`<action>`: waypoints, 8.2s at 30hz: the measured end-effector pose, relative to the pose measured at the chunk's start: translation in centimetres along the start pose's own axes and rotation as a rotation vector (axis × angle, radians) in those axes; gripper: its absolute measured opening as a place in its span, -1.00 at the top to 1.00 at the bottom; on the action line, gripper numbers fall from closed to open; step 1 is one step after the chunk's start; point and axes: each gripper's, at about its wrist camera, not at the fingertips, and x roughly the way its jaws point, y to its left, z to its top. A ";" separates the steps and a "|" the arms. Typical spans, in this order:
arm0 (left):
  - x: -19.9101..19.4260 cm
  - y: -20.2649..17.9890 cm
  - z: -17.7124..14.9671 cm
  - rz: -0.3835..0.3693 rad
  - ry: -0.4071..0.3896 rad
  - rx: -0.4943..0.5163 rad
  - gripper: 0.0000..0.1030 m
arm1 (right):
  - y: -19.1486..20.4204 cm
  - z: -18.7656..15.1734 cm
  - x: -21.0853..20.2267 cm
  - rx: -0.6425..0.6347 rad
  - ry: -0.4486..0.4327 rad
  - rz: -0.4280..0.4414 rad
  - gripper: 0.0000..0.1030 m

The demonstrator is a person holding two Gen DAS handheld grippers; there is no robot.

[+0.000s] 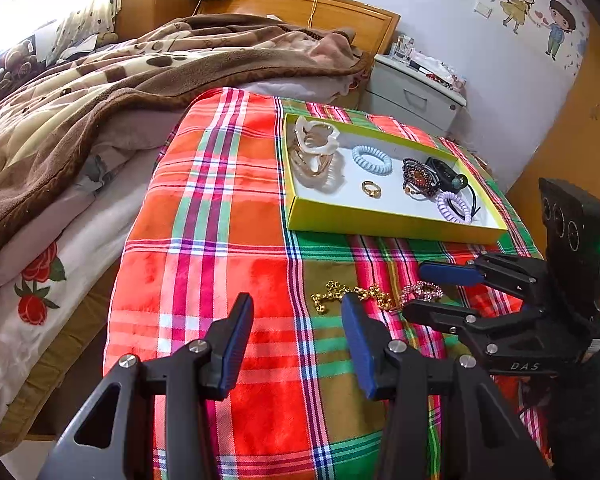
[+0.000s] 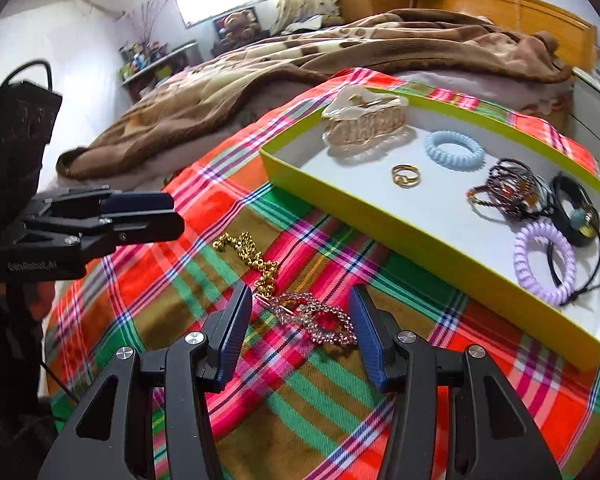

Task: Organize jewelry

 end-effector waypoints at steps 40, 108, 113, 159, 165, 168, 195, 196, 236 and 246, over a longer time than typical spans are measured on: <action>1.4 -0.2 0.6 -0.020 0.032 0.026 0.08 | 2.1 -3.5 -4.0 -0.018 -0.041 -0.265 0.73; 0.6 -6.5 2.3 -0.077 -0.041 0.189 0.91 | 0.5 -2.7 -9.0 0.124 -0.219 -0.288 0.73; -0.1 -6.5 3.4 -0.082 -0.065 0.183 0.91 | 0.0 -1.9 -9.7 0.129 -0.236 -0.305 0.73; 2.3 -6.2 11.6 -0.112 -0.087 0.173 0.90 | -7.3 4.7 -5.3 0.193 -0.159 -0.321 0.73; 4.7 -5.5 10.4 -0.094 -0.018 0.155 0.90 | -7.4 4.4 -3.2 0.160 -0.090 -0.335 0.73; 5.8 -5.2 9.9 -0.061 0.008 0.155 0.90 | -7.7 4.2 -2.5 0.152 -0.065 -0.350 0.73; 7.5 -4.0 8.9 -0.029 0.049 0.109 0.54 | -7.6 3.9 -1.4 0.159 -0.029 -0.378 0.30; 7.4 -4.0 8.9 -0.026 0.046 0.106 0.52 | -7.6 3.9 -1.6 0.165 -0.037 -0.375 0.27; 0.5 -8.5 3.7 0.161 -0.123 0.093 0.13 | -1.4 -0.1 -9.7 0.379 -0.300 -0.535 0.15; 0.2 -8.0 3.4 0.180 -0.121 0.061 0.13 | -1.4 -0.5 -9.7 0.398 -0.304 -0.535 0.15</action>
